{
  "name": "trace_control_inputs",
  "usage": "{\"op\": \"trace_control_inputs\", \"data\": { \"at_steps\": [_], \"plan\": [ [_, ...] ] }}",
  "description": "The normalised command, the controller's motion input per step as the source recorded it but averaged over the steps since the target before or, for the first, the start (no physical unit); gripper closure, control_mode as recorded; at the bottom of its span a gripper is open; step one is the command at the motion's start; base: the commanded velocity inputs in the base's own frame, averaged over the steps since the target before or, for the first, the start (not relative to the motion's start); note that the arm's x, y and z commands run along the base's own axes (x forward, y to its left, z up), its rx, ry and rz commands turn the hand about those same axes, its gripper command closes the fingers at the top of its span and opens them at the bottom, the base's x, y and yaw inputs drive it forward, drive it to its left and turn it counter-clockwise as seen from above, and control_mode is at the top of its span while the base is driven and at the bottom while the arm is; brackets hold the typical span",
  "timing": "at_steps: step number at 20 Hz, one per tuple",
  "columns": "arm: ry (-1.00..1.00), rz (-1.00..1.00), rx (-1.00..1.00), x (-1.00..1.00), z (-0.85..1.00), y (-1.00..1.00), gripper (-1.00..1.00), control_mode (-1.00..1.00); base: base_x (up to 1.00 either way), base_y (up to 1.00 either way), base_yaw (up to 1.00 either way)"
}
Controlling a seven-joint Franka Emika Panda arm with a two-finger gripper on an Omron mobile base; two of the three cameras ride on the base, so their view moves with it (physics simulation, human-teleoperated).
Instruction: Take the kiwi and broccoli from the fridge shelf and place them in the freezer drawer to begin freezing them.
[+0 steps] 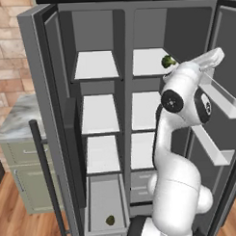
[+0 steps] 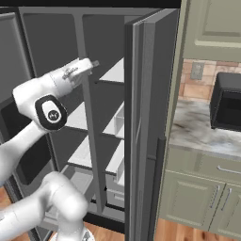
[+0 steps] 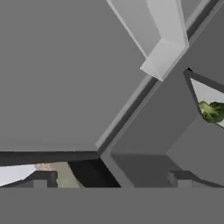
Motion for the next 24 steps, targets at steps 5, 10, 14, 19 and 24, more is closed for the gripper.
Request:
{"op": "trace_control_inputs", "data": {
  "at_steps": [5, 10, 14, 19, 24],
  "plan": [
    [0.07, 0.15, 0.42, 0.08, -0.34, -0.02, -1.00, -1.00, 0.00, 0.00, 0.00],
    [0.16, 0.08, 0.29, 0.39, 0.33, -0.20, -1.00, -1.00, 0.00, 0.00, 0.00],
    [0.27, 0.00, 0.06, 0.22, 0.27, -0.15, -1.00, -1.00, 0.00, 0.00, 0.00],
    [0.26, 0.00, -0.08, 0.21, -0.02, 0.00, -1.00, -1.00, 0.00, 0.00, 0.00],
    [0.20, 0.00, -0.11, 0.39, -0.31, 0.00, -1.00, -1.00, 0.00, 0.00, 0.00]
  ]
}}
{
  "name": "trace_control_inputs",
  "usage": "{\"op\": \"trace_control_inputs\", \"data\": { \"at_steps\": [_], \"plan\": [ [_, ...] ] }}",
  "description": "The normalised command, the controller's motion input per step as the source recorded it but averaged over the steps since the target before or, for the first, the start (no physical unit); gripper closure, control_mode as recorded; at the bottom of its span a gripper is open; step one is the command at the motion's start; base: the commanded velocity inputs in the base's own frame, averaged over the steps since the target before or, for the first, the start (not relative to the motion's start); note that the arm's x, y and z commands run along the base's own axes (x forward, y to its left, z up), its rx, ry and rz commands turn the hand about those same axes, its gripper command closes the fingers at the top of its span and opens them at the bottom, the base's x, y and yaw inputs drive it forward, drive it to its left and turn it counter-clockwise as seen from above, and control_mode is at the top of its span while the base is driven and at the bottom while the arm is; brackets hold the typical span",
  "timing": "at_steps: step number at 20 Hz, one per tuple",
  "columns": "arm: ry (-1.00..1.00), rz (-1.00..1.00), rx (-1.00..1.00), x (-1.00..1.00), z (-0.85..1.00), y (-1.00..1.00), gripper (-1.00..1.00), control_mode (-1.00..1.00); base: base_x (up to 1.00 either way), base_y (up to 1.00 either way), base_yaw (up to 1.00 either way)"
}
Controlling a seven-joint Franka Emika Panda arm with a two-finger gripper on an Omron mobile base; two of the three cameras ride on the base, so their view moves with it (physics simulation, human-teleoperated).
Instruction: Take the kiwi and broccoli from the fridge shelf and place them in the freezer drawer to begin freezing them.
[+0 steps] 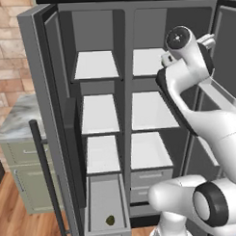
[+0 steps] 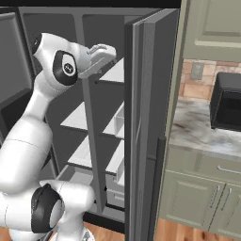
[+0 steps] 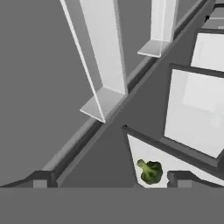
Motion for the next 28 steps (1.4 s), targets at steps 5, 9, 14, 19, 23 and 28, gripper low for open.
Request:
{"op": "trace_control_inputs", "data": {
  "at_steps": [5, 9, 14, 19, 23, 28],
  "plan": [
    [0.18, 0.00, -0.07, 0.49, -0.46, 0.00, -1.00, -1.00, 0.00, 0.00, 0.00],
    [0.09, 0.00, -0.02, 0.42, -0.16, -0.06, -1.00, -1.00, 0.00, 0.00, 0.00],
    [0.11, 0.00, 0.00, 0.52, -0.24, -0.10, -1.00, -1.00, 0.00, 0.00, 0.00],
    [0.11, 0.00, -0.03, 0.52, -0.18, -0.08, -1.00, -1.00, 0.00, 0.00, 0.00],
    [0.02, 0.00, -0.03, 0.40, -0.01, -0.13, -1.00, -1.00, 0.00, 0.00, 0.00],
    [0.03, 0.00, -0.01, 0.38, -0.07, -0.15, -1.00, -1.00, 0.00, 0.00, 0.00]
  ]
}}
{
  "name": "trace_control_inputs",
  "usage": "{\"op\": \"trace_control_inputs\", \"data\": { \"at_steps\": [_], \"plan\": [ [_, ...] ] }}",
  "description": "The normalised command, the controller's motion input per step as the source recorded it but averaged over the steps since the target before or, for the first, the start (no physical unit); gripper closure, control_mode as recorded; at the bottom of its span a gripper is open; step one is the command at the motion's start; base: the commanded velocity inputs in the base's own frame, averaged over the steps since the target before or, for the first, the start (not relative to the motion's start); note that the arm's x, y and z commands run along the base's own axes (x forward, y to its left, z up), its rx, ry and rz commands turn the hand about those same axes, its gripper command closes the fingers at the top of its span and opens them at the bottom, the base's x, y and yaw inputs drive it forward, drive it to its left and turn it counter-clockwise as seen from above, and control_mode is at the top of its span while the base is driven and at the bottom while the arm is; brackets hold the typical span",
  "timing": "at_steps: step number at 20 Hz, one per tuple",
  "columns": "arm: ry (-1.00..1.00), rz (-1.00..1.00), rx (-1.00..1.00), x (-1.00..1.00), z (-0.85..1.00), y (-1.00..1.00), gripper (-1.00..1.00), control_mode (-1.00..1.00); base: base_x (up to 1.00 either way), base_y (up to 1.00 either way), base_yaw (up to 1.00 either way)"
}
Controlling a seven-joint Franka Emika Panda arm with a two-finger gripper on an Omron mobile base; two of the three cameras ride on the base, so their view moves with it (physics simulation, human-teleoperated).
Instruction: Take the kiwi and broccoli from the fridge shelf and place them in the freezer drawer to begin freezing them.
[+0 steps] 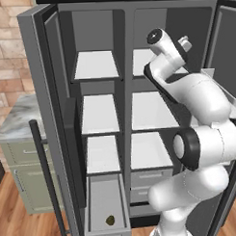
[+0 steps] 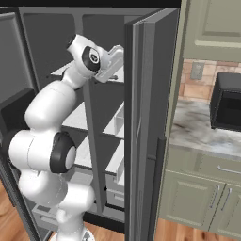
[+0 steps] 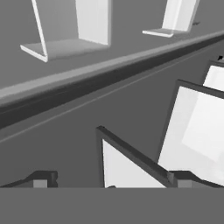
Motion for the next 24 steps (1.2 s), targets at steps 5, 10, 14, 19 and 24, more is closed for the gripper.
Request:
{"op": "trace_control_inputs", "data": {
  "at_steps": [5, 10, 14, 19, 24],
  "plan": [
    [0.05, 0.00, 0.00, 0.40, -0.11, -0.15, -1.00, -1.00, 0.00, 0.00, 0.00],
    [0.08, 0.00, 0.00, 0.44, -0.09, -0.20, -1.00, -1.00, 0.00, 0.00, 0.00],
    [0.06, 0.00, 0.00, 0.40, -0.08, -0.18, -1.00, -1.00, 0.00, 0.00, 0.00],
    [0.04, 0.00, 0.00, 0.40, -0.02, -0.12, -1.00, -1.00, 0.00, 0.00, 0.00],
    [0.04, 0.00, 0.00, 0.42, -0.10, -0.10, -1.00, -1.00, 0.00, 0.00, 0.00]
  ]
}}
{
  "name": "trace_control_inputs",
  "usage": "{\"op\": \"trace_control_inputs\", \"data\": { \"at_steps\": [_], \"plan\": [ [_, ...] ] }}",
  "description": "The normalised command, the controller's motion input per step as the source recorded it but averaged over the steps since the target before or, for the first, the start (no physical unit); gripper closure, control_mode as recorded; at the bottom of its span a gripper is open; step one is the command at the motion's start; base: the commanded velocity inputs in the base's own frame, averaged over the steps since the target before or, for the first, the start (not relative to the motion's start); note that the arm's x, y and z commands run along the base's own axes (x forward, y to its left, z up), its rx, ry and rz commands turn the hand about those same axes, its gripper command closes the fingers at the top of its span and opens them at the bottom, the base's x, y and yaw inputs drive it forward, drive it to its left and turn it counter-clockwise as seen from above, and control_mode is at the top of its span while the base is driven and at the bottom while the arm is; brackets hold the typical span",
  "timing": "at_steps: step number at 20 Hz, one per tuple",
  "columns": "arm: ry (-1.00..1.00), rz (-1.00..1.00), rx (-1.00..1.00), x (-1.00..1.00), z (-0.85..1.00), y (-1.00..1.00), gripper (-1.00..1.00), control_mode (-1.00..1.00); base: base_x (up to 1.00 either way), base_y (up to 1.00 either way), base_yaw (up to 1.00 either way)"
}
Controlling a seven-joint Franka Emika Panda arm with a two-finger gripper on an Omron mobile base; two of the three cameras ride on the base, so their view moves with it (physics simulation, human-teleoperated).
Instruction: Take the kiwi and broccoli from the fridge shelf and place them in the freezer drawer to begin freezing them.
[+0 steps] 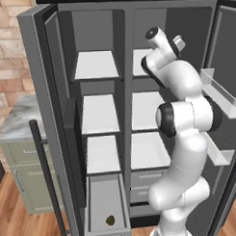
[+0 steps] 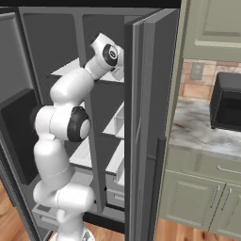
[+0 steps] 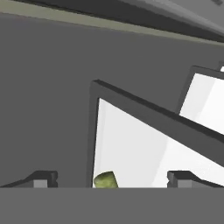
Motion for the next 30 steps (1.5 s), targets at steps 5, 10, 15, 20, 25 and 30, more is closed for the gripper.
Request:
{"op": "trace_control_inputs", "data": {
  "at_steps": [5, 10, 15, 20, 25, 30],
  "plan": [
    [0.06, 0.00, 0.00, 0.37, -0.17, -0.07, -1.00, -1.00, 0.00, 0.00, 0.00],
    [0.05, 0.00, 0.00, 0.37, -0.13, -0.09, -1.00, -1.00, 0.00, 0.00, 0.00],
    [0.03, 0.00, 0.00, 0.32, -0.13, -0.08, -1.00, -1.00, 0.00, 0.00, 0.00],
    [0.02, 0.00, 0.00, 0.24, -0.15, -0.03, -1.00, -1.00, 0.00, 0.00, 0.00],
    [0.04, 0.00, 0.00, 0.01, -0.37, 0.00, -1.00, -1.00, 0.00, 0.00, 0.00],
    [0.00, 0.00, 0.00, -0.04, -0.48, -0.02, -1.00, -1.00, 0.00, 0.00, 0.00]
  ]
}}
